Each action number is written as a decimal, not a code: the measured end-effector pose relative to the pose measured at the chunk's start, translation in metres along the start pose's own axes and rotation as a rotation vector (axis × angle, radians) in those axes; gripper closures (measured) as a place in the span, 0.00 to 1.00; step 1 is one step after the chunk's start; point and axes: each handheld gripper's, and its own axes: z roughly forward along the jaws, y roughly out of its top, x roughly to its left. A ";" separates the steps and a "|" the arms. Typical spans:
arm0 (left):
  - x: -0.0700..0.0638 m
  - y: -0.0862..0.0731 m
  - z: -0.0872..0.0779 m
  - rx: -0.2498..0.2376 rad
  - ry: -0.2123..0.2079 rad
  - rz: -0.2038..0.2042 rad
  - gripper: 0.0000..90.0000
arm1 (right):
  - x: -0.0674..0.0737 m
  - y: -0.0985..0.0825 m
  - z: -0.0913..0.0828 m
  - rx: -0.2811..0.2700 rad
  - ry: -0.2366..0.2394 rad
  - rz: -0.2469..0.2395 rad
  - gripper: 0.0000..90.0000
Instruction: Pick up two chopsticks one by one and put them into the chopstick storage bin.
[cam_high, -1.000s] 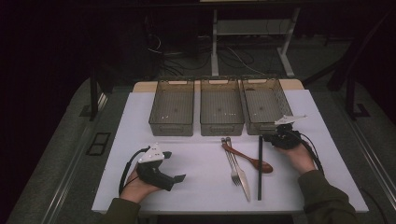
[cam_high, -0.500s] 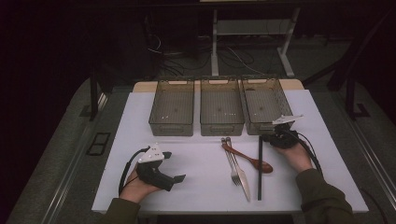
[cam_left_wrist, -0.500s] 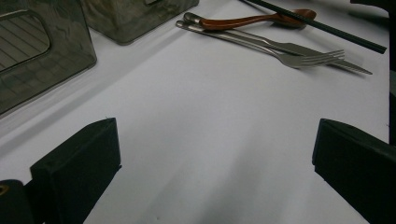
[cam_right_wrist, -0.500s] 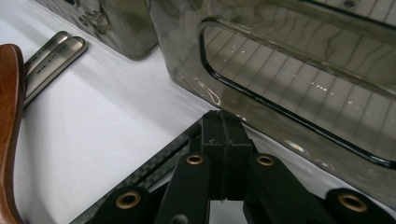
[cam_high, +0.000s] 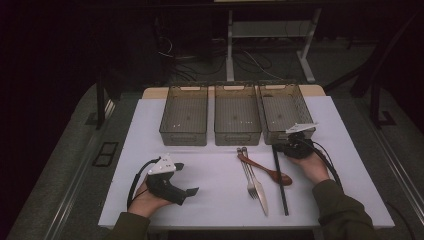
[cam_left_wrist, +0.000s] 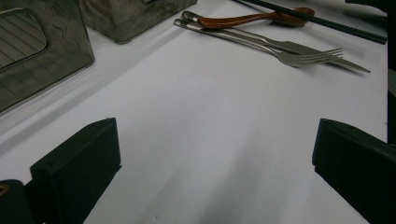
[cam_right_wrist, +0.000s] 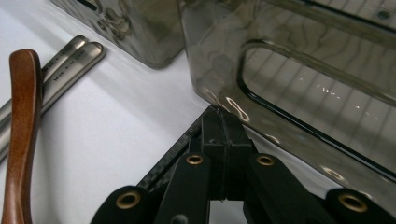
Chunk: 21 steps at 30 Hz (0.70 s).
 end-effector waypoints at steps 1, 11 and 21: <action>0.000 0.000 0.000 0.000 0.000 0.000 0.00 | 0.001 0.001 0.001 -0.001 0.004 -0.003 0.98; 0.000 0.000 0.000 0.001 0.000 0.001 0.00 | 0.008 0.005 0.006 0.005 0.031 -0.016 0.98; 0.000 0.000 0.000 0.006 -0.002 0.005 0.00 | 0.015 0.009 0.009 0.022 0.061 -0.039 0.98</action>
